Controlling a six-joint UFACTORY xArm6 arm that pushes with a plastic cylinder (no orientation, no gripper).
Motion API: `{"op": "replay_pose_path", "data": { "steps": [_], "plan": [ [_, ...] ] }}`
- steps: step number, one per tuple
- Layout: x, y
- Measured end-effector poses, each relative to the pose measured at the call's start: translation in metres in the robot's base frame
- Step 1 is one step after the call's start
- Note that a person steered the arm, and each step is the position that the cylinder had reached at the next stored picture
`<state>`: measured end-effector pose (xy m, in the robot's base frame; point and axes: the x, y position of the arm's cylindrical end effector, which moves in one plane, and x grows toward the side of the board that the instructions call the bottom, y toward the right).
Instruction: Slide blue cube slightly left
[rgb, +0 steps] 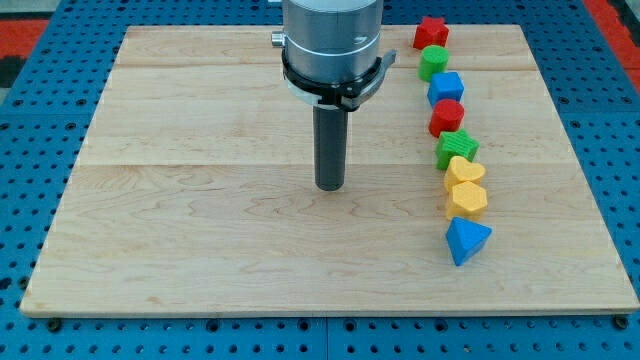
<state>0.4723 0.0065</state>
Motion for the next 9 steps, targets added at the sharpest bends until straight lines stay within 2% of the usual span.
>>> {"op": "replay_pose_path", "data": {
  "steps": [5, 7, 8, 9],
  "plan": [
    [-0.01, -0.018],
    [-0.11, -0.018],
    [-0.175, -0.018],
    [-0.204, -0.012]
  ]
}}
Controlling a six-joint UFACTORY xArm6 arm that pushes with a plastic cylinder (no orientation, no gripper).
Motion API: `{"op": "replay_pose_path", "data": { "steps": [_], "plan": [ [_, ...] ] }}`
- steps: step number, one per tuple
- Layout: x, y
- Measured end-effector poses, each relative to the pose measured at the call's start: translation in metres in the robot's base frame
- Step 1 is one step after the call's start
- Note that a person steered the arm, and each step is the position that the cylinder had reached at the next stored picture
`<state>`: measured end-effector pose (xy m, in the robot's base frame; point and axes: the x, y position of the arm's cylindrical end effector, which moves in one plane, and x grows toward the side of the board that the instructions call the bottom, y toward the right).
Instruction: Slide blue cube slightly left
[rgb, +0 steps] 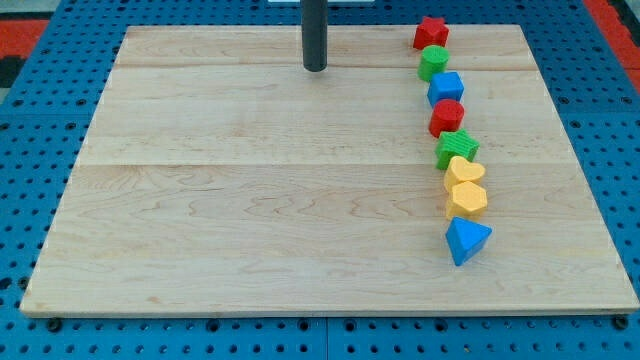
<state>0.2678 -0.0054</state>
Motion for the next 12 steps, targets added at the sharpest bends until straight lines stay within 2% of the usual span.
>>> {"op": "replay_pose_path", "data": {
  "steps": [1, 3, 4, 5, 7, 8, 9, 10, 12],
  "plan": [
    [0.093, 0.048],
    [0.338, 0.089],
    [0.351, 0.121],
    [0.338, 0.263],
    [0.161, 0.295],
    [0.081, 0.274],
    [0.064, 0.244],
    [0.07, 0.182],
    [0.022, 0.058]
  ]
}}
